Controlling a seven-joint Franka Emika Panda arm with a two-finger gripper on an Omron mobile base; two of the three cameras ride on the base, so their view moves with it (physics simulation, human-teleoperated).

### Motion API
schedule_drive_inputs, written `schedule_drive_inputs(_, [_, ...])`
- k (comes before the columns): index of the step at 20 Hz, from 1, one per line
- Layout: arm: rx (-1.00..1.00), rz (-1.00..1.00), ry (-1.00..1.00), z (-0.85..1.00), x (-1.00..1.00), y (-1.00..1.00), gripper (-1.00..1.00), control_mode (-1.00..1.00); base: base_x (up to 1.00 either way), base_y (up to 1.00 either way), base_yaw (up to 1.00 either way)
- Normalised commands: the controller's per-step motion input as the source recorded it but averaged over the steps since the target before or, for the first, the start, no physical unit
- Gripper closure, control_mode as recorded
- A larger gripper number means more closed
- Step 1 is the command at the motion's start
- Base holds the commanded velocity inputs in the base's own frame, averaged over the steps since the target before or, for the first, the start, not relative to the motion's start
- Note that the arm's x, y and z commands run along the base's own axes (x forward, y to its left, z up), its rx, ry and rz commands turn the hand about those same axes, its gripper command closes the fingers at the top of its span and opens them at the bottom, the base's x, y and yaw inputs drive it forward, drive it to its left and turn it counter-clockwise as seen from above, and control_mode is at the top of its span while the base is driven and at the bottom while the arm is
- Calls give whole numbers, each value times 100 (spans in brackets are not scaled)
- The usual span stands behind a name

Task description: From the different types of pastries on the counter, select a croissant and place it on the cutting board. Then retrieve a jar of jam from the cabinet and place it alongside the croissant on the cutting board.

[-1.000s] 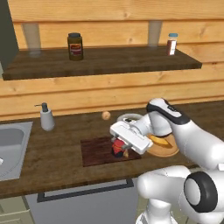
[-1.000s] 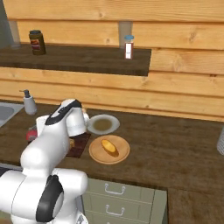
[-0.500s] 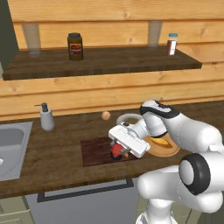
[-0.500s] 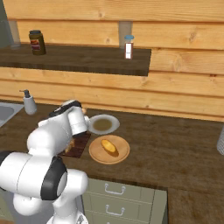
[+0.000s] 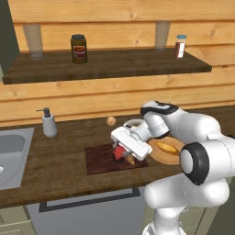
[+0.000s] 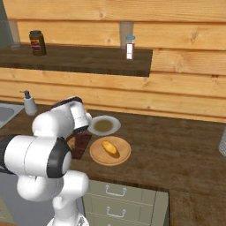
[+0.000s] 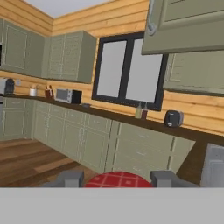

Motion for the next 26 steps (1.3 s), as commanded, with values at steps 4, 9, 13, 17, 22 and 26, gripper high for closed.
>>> schedule_drive_inputs(4, [1, 0, -1, -8, 40, 4, 100, -100, 0, 0, 0])
schedule_drive_inputs(9, [1, 0, 0, -17, 34, 0, 100, -100, 0, 0, 0])
schedule_drive_inputs(13, [0, 0, 0, -47, 15, 3, 100, -100, 0, 0, 0])
schedule_drive_inputs(17, [0, 0, 0, -48, 17, 8, 100, -100, 0, 0, 0])
schedule_drive_inputs(22, [1, 0, -2, -30, 26, 9, 100, -100, 0, 0, 0])
schedule_drive_inputs(26, [0, 0, -6, -17, 30, 15, 100, -100, 0, 0, 0])
